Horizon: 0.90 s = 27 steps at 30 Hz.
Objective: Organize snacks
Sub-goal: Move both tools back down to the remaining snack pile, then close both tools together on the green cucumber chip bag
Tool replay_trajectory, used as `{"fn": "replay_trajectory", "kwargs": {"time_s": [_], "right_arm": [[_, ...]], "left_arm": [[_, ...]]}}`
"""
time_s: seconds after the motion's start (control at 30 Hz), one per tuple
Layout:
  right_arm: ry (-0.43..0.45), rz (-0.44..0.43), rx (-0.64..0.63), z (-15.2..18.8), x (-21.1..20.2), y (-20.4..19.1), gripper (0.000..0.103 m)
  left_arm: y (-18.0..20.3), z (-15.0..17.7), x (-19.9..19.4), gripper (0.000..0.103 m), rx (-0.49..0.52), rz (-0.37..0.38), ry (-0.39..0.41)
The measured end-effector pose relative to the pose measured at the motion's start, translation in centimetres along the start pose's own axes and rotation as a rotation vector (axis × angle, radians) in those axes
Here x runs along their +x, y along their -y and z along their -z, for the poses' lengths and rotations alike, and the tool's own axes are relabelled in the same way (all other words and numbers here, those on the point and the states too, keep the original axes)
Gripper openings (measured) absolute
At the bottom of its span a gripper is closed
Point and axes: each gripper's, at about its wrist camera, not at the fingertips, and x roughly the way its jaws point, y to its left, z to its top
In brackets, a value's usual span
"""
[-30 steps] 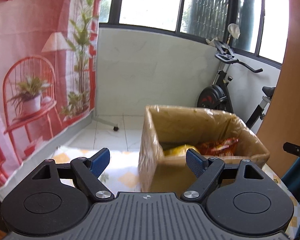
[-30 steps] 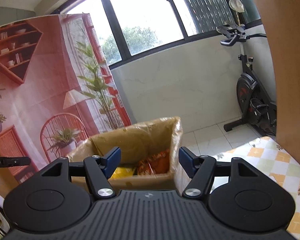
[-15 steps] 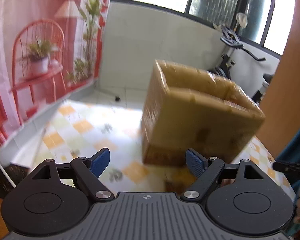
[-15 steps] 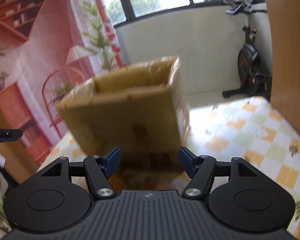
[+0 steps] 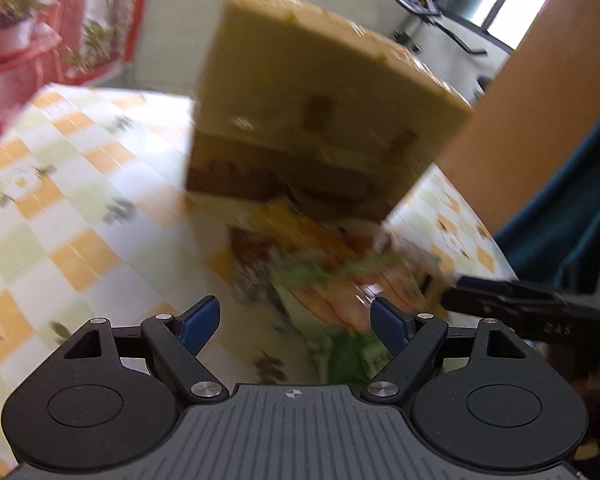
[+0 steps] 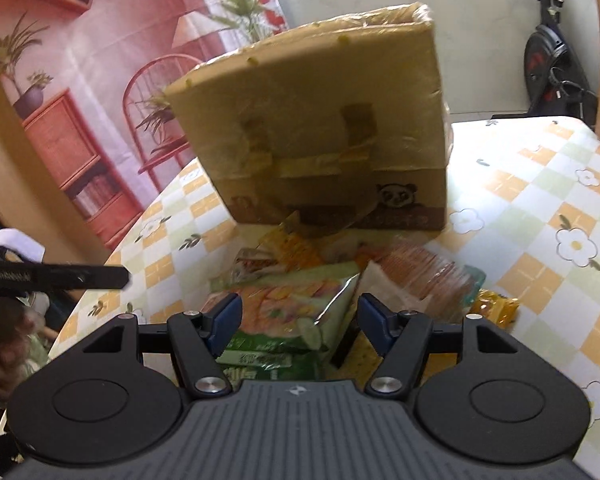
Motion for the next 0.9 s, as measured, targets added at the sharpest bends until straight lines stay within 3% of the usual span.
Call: {"fn": "replay_trajectory", "kwargs": {"time_s": [0.3, 0.9], "right_arm": [[-0.076, -0.038, -0.012, 1.1, 1.2, -0.8, 0.067], [-0.154, -0.076, 0.076, 2.2, 3.1, 0.7, 0.066]], "left_arm": [[1.9, 1.7, 2.0, 0.079, 0.044, 0.049, -0.065], [1.4, 2.4, 4.8, 0.061, -0.016, 0.125, -0.162]]}}
